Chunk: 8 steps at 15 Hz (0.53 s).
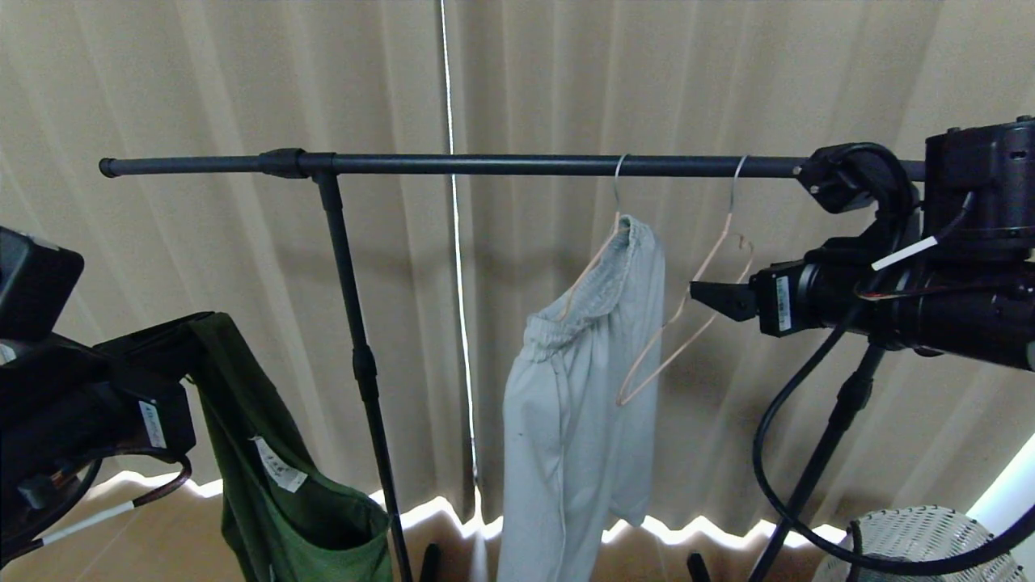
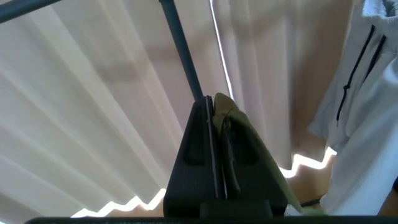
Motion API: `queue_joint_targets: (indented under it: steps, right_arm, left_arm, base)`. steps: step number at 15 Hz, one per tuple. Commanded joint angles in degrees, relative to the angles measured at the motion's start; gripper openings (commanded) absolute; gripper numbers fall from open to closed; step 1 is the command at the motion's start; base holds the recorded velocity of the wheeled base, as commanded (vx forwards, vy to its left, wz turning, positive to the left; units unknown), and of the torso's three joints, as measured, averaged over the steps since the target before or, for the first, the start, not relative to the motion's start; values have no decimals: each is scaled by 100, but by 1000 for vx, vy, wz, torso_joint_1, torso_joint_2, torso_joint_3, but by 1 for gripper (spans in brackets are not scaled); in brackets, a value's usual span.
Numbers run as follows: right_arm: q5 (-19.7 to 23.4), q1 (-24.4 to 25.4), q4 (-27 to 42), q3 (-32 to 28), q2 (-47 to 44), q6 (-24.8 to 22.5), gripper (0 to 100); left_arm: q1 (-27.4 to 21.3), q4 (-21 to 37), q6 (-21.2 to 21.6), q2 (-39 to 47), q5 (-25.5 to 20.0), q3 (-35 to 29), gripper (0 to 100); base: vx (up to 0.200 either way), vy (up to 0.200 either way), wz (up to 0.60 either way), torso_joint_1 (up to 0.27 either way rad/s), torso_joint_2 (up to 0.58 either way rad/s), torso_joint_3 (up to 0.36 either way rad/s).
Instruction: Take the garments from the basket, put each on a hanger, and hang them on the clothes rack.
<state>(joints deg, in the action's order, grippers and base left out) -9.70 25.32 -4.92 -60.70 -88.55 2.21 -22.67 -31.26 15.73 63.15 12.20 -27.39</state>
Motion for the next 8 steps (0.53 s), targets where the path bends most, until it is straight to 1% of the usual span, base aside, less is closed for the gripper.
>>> queue_joint_targets:
  steps: [1,5,7,8]
  right_arm:
    - [-49,61,35,-179,-373,8,100]
    - [-93,61,44,-258,-558,8,100]
    - [-190,61,71,-250,-567,8,100]
    - [-357,52,167,-241,-593,8,100]
  left_arm:
    - [0,-3,1,-22,1,6,0]
    - [0,-3,1,-31,1,41,0]
    - [-9,-3,9,-31,1,41,0]
    - [0,-3,9,-31,1,50,0]
  base:
    - [0,0,0,0,0,0]
    - [0,0,0,0,0,0]
    - [0,0,0,0,0,0]
    - [0,0,0,0,0,0]
